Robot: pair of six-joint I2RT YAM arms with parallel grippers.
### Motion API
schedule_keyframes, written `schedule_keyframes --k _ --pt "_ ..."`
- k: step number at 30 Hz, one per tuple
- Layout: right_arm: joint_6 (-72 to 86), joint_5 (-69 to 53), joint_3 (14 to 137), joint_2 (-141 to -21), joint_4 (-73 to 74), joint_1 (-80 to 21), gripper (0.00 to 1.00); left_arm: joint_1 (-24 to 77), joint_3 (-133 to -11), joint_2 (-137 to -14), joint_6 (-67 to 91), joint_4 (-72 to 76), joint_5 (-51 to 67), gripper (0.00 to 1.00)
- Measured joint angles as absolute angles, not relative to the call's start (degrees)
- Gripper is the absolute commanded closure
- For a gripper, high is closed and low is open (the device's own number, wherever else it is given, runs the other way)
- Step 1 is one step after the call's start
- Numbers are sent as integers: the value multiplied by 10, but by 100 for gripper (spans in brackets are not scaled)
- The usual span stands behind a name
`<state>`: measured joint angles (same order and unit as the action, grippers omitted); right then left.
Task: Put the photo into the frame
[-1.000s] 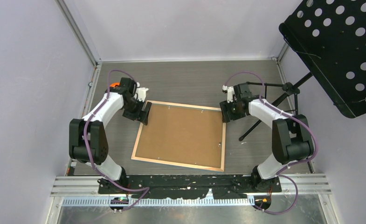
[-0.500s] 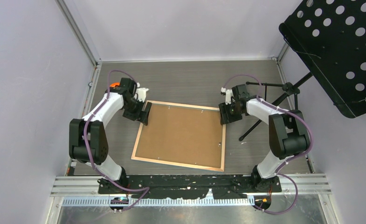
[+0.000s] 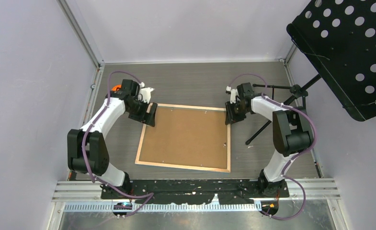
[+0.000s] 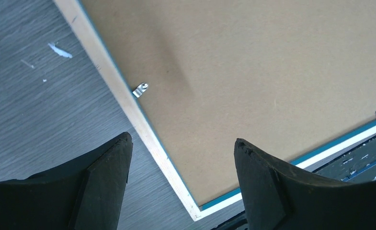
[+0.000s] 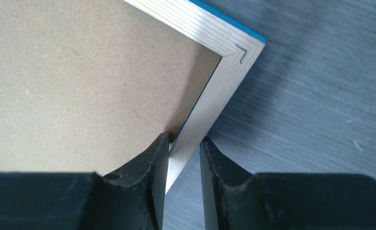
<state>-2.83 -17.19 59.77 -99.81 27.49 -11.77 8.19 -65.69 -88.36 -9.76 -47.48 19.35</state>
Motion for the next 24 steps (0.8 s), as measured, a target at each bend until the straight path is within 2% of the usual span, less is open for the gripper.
schedule_keyframes --k 6,13,24 --pt "-27 -182 658 -1047 279 -118 89 102 -657 -877 -110 -470 187 22" --pt "-44 -184 754 -1116 300 -118 90 104 -666 -914 -110 -471 107 22" --pt "-109 -192 794 -1140 325 -101 91 104 -666 -978 -104 -477 79 31"
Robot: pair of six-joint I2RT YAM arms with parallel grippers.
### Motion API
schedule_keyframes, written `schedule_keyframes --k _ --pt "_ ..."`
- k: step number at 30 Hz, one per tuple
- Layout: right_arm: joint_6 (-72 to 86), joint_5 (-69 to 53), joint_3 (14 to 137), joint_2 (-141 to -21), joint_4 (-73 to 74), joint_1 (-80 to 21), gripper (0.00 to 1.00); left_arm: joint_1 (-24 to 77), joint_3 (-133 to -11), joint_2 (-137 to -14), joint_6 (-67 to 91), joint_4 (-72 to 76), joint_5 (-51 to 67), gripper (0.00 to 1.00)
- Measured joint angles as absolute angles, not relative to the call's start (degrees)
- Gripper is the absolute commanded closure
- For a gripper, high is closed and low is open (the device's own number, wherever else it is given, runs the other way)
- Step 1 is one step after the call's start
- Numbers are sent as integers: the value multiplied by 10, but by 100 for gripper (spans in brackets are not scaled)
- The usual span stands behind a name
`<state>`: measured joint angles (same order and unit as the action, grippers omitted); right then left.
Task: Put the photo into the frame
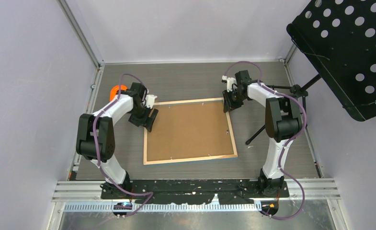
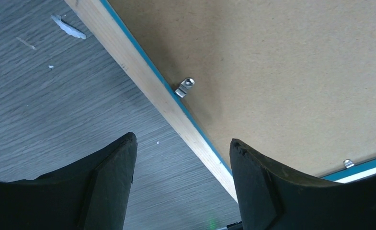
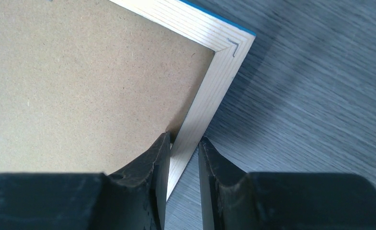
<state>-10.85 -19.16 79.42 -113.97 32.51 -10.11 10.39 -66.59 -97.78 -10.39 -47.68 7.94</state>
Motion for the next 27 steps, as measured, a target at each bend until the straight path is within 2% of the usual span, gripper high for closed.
schedule_keyframes --k 8,27 --pt "-139 -212 792 -1140 330 -91 91 104 -666 -999 -102 -479 83 41" --pt "-156 -239 721 -1095 302 -88 92 104 -666 -1013 -90 -486 97 49"
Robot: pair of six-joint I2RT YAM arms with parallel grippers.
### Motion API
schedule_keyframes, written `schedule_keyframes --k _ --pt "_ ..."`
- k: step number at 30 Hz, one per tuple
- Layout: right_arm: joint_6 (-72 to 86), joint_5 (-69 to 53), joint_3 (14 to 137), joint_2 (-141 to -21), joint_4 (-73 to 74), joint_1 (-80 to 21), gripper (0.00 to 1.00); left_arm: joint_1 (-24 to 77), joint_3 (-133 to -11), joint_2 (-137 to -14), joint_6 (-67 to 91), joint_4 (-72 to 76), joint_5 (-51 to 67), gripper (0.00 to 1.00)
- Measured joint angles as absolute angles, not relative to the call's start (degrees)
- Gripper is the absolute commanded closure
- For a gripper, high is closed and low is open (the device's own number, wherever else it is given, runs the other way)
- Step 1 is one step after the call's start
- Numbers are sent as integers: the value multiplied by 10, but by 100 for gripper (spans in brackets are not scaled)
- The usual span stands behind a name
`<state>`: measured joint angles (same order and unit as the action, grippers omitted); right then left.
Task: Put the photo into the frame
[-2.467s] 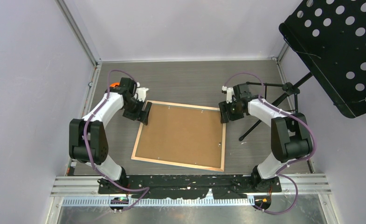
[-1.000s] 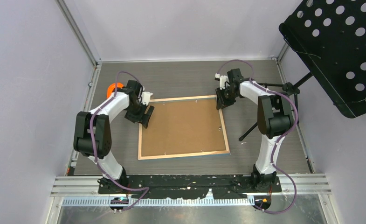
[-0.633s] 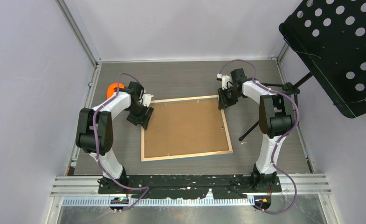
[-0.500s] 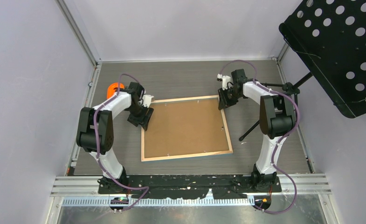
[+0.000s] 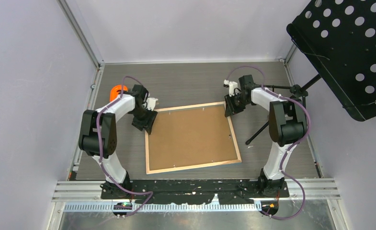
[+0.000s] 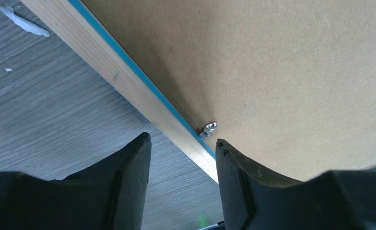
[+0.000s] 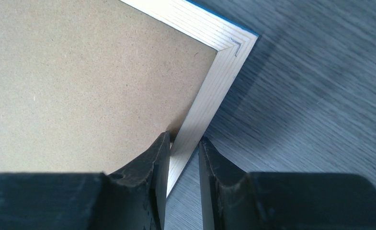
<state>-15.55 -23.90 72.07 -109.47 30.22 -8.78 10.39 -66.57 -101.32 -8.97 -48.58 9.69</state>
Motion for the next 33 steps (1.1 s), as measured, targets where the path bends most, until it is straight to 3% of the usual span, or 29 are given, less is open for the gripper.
schedule_keyframes --k 33 --pt "-156 -242 712 -1089 302 -88 90 128 -623 -997 -79 -487 98 54"
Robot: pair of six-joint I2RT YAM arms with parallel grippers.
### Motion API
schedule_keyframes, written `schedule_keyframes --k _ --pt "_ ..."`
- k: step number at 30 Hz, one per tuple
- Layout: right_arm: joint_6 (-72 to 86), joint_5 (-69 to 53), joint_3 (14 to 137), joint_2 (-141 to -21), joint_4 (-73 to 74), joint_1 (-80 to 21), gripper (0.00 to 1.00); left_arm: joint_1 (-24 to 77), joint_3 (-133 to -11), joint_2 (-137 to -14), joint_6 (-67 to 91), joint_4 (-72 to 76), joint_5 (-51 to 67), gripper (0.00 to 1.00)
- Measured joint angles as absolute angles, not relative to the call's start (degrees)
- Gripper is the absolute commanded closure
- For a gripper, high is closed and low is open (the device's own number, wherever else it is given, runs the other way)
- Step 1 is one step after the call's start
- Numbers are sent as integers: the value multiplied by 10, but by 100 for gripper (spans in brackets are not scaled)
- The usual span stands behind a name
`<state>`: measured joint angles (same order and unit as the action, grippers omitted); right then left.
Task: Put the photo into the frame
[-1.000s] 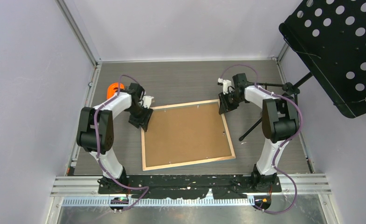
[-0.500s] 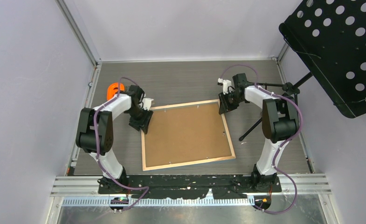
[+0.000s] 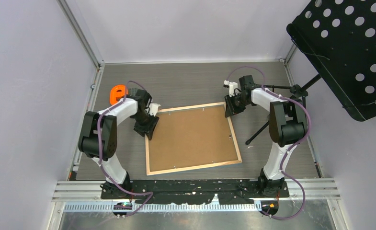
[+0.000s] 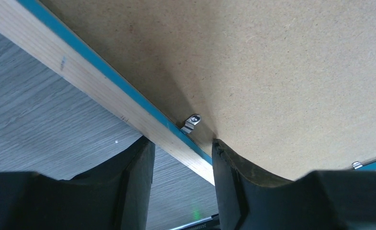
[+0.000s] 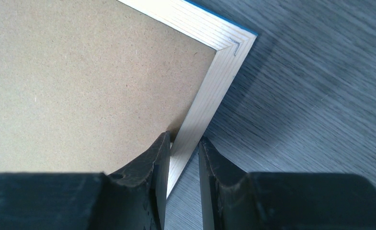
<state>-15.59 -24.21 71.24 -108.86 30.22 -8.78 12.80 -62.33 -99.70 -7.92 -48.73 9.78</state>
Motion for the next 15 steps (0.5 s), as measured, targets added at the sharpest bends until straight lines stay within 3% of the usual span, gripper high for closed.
schedule_keyframes --k 5,8,12,15 --pt "-154 -242 712 -1089 302 -88 87 140 -622 -997 -79 -487 83 59" --pt "-153 -241 712 -1088 302 -88 84 142 -620 -996 -79 -487 77 68" --pt "-153 -241 712 -1087 305 -88 67 142 -615 -988 -69 -484 76 82" --pt "-152 -241 711 -1086 313 -88 50 141 -614 -987 -45 -483 76 100"
